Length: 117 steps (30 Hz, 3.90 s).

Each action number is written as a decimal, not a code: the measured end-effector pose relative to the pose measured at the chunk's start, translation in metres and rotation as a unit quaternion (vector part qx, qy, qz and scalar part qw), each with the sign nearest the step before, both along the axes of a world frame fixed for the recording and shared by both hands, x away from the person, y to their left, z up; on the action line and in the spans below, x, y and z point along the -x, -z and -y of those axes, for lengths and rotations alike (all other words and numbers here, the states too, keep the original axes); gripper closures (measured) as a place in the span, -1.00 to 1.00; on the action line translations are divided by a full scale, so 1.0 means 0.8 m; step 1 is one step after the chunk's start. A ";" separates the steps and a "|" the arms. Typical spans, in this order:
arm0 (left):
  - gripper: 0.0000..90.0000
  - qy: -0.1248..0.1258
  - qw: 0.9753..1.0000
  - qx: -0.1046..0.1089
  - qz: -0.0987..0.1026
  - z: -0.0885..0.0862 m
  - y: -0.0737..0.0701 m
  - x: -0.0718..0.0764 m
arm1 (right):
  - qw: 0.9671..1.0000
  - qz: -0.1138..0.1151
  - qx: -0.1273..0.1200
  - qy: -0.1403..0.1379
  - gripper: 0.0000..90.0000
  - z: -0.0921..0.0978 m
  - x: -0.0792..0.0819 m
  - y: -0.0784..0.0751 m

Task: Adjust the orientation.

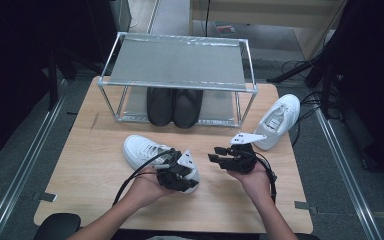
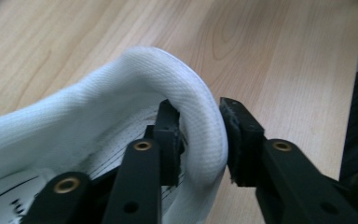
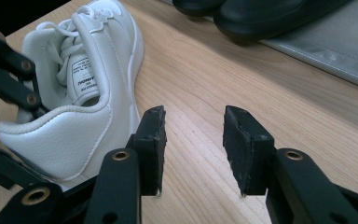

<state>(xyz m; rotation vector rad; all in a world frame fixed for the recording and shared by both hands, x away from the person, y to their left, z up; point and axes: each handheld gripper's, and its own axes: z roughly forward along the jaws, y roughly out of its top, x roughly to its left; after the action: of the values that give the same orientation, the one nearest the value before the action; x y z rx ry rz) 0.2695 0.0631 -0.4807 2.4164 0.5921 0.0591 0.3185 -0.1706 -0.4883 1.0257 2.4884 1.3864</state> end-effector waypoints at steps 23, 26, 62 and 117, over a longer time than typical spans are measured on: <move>0.41 -0.086 0.991 0.098 0.010 -0.101 -0.042 0.006 | 0.999 -0.005 0.003 -0.040 0.55 -0.031 -0.011 0.002; 0.50 -0.098 0.991 0.089 0.009 -0.113 -0.042 0.007 | 0.999 -0.010 0.002 -0.048 0.63 -0.038 -0.012 0.002; 1.00 -0.159 0.983 0.090 -0.037 -0.185 0.021 -0.019 | 0.994 -0.029 0.024 -0.107 1.00 -0.086 -0.005 0.015; 0.99 -0.096 0.986 0.113 -0.071 -0.161 0.026 -0.071 | 0.990 -0.044 0.021 -0.130 1.00 -0.089 0.062 0.017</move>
<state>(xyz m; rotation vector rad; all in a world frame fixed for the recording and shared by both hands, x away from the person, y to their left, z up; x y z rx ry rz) 0.3264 0.1921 -0.5016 2.1508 0.8483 -0.0969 0.2693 -0.0998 -0.5020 0.7947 2.7857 1.3734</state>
